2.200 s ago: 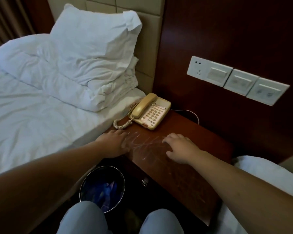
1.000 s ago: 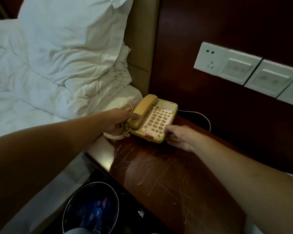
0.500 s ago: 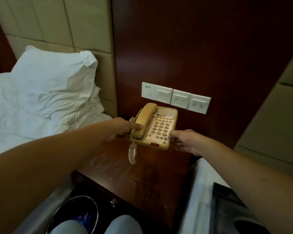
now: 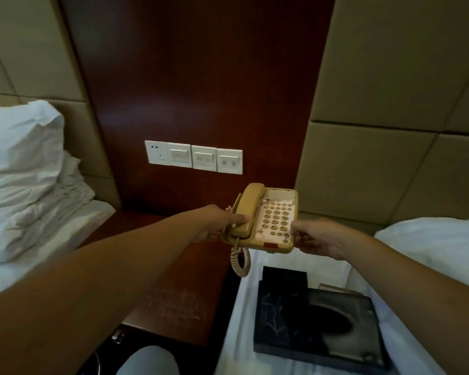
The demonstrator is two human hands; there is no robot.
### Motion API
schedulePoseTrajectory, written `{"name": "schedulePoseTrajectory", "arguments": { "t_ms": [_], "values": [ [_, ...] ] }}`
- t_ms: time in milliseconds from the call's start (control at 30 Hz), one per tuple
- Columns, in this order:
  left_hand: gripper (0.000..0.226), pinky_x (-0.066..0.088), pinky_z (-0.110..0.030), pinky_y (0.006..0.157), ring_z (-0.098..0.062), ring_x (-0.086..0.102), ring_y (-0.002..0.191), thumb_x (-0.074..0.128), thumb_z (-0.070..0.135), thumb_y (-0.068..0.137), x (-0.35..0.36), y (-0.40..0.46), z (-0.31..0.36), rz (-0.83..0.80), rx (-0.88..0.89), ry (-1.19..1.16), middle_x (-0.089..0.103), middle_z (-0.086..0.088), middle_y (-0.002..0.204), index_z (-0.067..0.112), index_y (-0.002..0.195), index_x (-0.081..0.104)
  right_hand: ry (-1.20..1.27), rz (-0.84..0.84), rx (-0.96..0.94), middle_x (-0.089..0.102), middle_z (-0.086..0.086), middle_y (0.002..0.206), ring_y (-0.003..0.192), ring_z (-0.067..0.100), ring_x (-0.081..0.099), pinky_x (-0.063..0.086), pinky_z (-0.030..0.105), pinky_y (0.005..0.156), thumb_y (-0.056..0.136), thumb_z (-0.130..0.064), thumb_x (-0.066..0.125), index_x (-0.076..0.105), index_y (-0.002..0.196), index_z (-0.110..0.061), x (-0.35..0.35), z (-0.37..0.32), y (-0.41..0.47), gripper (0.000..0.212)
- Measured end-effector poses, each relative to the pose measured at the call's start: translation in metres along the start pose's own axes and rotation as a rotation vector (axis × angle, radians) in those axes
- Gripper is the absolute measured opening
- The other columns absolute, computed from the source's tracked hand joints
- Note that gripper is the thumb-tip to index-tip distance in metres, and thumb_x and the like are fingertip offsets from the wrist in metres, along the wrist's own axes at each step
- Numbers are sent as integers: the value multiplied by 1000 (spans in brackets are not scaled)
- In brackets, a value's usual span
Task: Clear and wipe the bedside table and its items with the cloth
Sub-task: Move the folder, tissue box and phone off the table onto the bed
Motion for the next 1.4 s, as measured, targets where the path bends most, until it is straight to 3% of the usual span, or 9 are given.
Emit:
{"name": "schedulePoseTrajectory", "arguments": {
  "t_ms": [267, 367, 467, 600, 800, 900, 1067, 1233, 1400],
  "values": [
    [68, 53, -34, 84, -16, 64, 98, 83, 48, 81, 78, 42, -6, -104, -58, 13, 68, -2, 111, 9, 131, 59, -29, 30, 132, 68, 2, 76, 70, 13, 66, 55, 25, 68, 88, -20, 69, 68, 95, -10, -43, 63, 38, 12],
    [74, 53, -38, 93, -21, 64, 107, 86, 52, 76, 94, 61, -16, -124, -88, 33, 68, -6, 119, 10, 130, 59, -67, 11, 179, 64, -1, 71, 61, 9, 55, 39, 20, 53, 87, -21, 68, 70, 100, -11, -49, 78, 50, 16],
    [60, 52, -31, 77, -18, 66, 95, 81, 52, 83, 107, 72, -23, -143, -107, 56, 72, -5, 109, 9, 123, 65, -95, 8, 232, 60, -3, 68, 53, 7, 40, 28, 19, 48, 87, -23, 67, 71, 102, -11, -53, 92, 61, 20],
    [52, 46, -27, 67, -12, 62, 83, 74, 48, 90, 120, 81, -30, -167, -102, 120, 69, -1, 100, 9, 123, 63, -121, -1, 275, 61, 0, 72, 53, 8, 41, 29, 19, 47, 87, -19, 66, 70, 106, -9, -53, 103, 73, 22],
    [55, 44, -24, 71, -15, 54, 99, 72, 38, 95, 133, 73, -39, -200, -27, 264, 55, -1, 118, 9, 138, 53, -222, -18, 298, 62, 9, 83, 59, 15, 54, 41, 23, 49, 93, -19, 62, 60, 101, -10, -41, 104, 64, 12],
    [53, 47, -22, 75, -11, 59, 91, 71, 37, 96, 136, 64, -40, -225, -5, 306, 62, -5, 127, 8, 137, 55, -274, 21, 256, 66, 9, 89, 70, 18, 61, 46, 26, 57, 95, -19, 59, 58, 108, -9, -36, 99, 55, 16],
    [67, 47, -43, 109, -25, 56, 126, 71, 46, 91, 138, 21, -32, -228, 125, 519, 56, -4, 144, 21, 149, 48, -593, 53, 65, 62, 8, 113, 93, 22, 62, 53, 33, 75, 97, -22, 60, 59, 114, -9, -20, 78, 27, 22],
    [80, 46, -45, 106, -33, 50, 133, 67, 56, 90, 138, -29, -26, -161, 225, 761, 46, -8, 154, 21, 155, 37, -862, 1, -157, 54, 6, 139, 120, 24, 54, 46, 34, 101, 96, -27, 60, 60, 138, -17, 9, 53, -24, 42],
    [72, 41, -39, 100, -37, 42, 135, 66, 48, 95, 150, -94, -29, -105, 307, 891, 39, -17, 152, 19, 153, 35, -917, -40, -267, 69, 0, 110, 98, 19, 61, 50, 30, 82, 92, -25, 65, 77, 108, -22, 33, 58, -83, 20]
  ]
}}
Point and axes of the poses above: each hand's wrist, its own y-axis towards the middle knuckle, its own x-axis out of the palm, z = x × y, the point moved 8 cm from there along y, towards the middle knuckle
